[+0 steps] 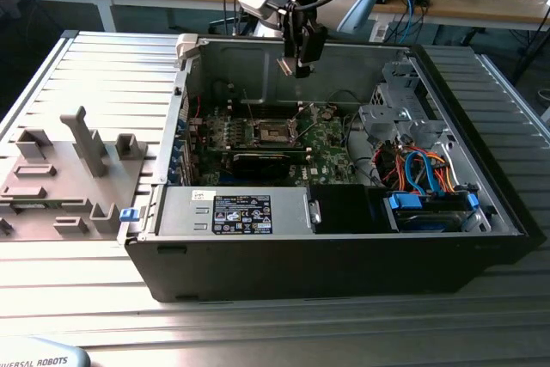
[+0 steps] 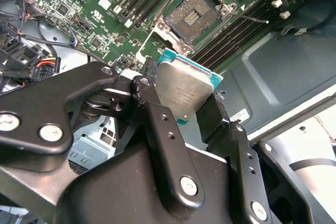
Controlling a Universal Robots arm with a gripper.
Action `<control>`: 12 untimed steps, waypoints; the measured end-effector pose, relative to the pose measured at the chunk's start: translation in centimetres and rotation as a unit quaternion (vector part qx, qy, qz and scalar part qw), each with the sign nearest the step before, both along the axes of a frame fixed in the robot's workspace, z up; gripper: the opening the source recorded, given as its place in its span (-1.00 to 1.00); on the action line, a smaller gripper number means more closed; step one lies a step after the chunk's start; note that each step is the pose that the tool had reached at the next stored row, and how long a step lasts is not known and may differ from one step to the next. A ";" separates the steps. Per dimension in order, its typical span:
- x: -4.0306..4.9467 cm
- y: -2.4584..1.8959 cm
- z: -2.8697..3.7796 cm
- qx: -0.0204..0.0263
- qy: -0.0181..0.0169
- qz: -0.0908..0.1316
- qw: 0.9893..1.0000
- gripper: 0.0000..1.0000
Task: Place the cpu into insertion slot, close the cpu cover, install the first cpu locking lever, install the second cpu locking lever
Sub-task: 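Place the cpu into insertion slot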
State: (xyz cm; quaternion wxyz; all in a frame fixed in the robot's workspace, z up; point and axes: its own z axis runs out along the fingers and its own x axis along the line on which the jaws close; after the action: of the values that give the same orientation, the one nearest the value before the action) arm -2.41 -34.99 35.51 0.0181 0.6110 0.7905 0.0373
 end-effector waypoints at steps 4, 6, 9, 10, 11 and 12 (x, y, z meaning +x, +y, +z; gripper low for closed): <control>0.00 0.00 0.00 0.000 0.000 -0.003 1.000 0.08; 0.00 0.00 -0.01 0.000 0.000 -0.004 1.000 0.08; 0.00 0.00 -0.01 0.000 0.000 -0.007 1.000 0.08; 0.00 0.00 -0.01 0.000 0.000 -0.007 1.000 0.08; 0.00 0.00 -0.01 0.000 0.000 -0.008 1.000 0.08; 0.00 0.00 -0.01 0.000 0.000 -0.009 1.000 0.08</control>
State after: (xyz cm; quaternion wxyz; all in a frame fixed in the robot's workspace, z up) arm -2.41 -34.99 35.50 0.0184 0.6185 0.7847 0.0372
